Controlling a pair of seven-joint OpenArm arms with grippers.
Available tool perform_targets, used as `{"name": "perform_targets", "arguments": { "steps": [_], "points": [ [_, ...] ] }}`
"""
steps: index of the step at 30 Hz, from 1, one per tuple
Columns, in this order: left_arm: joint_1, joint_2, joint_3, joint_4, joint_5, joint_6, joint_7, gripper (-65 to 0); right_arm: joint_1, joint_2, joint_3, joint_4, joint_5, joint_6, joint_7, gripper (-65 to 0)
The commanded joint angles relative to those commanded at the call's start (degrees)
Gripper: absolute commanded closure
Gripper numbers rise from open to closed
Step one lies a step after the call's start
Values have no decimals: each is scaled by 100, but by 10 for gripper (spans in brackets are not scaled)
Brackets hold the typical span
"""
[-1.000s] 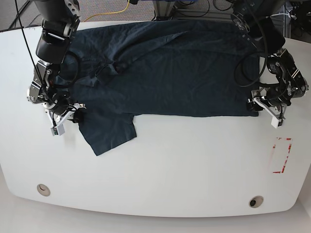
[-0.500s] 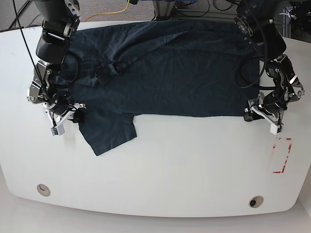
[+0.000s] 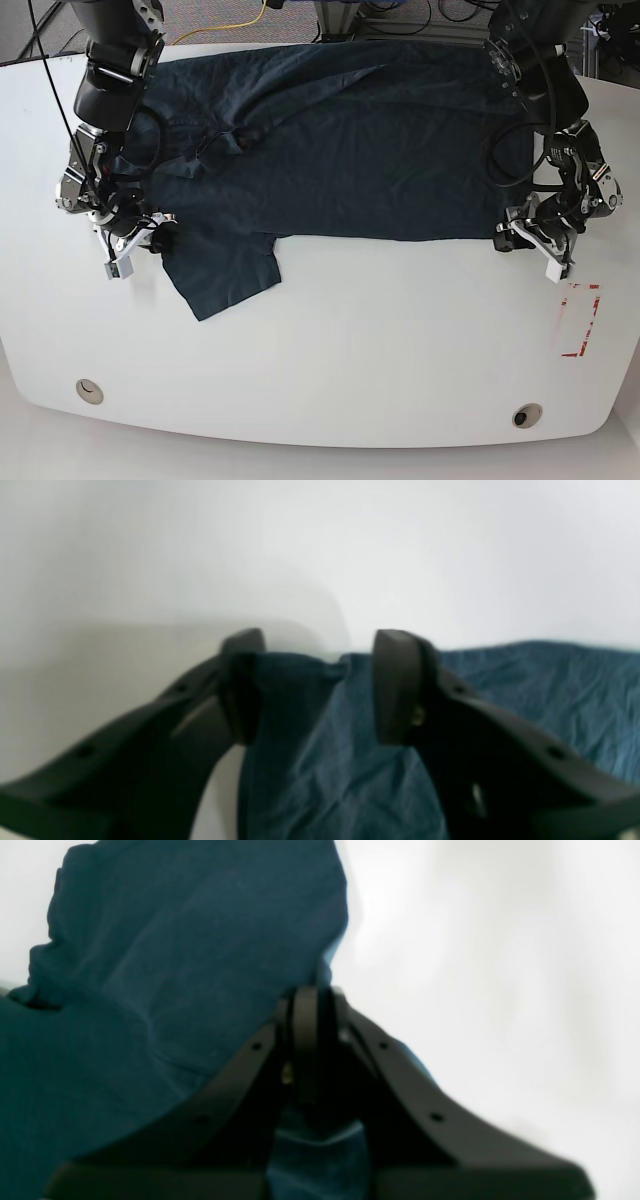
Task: Layout the t-shirt on the table in an organized manner, then fold the t-shirt properly
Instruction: 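Grasp the hem-side edge of the navy shirt with both grippers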
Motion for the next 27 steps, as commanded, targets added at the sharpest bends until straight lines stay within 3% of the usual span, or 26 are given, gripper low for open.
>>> {"name": "perform_targets", "arguments": {
  "steps": [9, 11, 13, 15, 23, 27],
  "points": [
    [0, -70, -18, 0, 9, -62, 0, -242, 0, 0, 9, 0, 0, 0, 0, -36],
    [0, -70, -18, 0, 18, -62, 0, -194, 0, 0, 9, 0, 0, 0, 0, -36],
    [0, -70, -18, 0, 18, -70, -18, -69, 0, 0, 9, 0, 0, 0, 0, -36],
    [0, -79, 9, 0, 9, -88, -18, 0, 9, 0, 9, 0, 0, 0, 0, -36],
    [9, -44, 9, 686, 0, -97, 18, 0, 88, 0, 18, 501, 0, 0, -26, -36],
    [132, 62, 9, 1143, -9, -158, 114, 0, 88, 0, 18, 932, 0, 0, -299, -36]
  ]
}}
